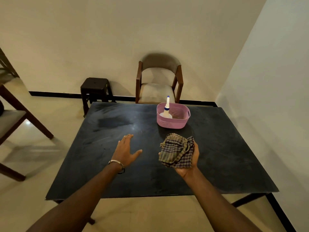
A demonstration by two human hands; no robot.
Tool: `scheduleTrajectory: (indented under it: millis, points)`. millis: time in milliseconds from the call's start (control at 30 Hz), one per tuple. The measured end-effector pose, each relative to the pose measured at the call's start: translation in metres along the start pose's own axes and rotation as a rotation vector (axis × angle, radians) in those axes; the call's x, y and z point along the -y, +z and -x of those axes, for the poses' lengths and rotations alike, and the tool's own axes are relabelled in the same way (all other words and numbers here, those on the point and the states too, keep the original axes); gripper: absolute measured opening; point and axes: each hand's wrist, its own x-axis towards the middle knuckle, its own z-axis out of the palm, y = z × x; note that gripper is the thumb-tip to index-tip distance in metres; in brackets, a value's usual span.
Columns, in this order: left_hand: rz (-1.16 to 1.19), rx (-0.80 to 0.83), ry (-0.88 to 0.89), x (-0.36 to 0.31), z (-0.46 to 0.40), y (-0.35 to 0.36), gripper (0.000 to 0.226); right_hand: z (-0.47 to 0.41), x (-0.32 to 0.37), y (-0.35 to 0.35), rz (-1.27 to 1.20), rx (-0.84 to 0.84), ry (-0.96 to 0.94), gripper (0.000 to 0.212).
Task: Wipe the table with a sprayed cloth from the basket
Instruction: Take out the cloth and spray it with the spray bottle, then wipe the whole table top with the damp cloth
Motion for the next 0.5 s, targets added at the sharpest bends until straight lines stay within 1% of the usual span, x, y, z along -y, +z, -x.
scheduleTrajectory:
  millis: [133,233,267,333,367,500]
  points:
    - [0.004,0.008,0.009,0.036,0.016,-0.036,0.082,-0.002,-0.038,0.020,0.009,0.034,-0.019,0.080]
    - [0.010,0.002,-0.018,0.070,0.028,-0.068,0.082,-0.006,-0.074,0.033,0.020,0.001,-0.055,0.100]
    - [0.010,0.004,-0.022,0.083,0.031,-0.079,0.081,-0.008,-0.089,0.039,0.022,-0.006,-0.053,0.098]
    - [0.004,0.015,-0.040,0.109,0.035,-0.099,0.082,-0.017,-0.117,0.045,-0.001,-0.023,-0.036,0.079]
    - [-0.001,0.024,-0.054,0.122,0.036,-0.108,0.082,-0.020,-0.132,0.048,-0.021,-0.031,-0.034,0.073]
    - [0.008,0.030,-0.080,0.156,0.045,-0.134,0.081,-0.029,-0.188,0.059,-0.059,-0.093,0.005,0.070]
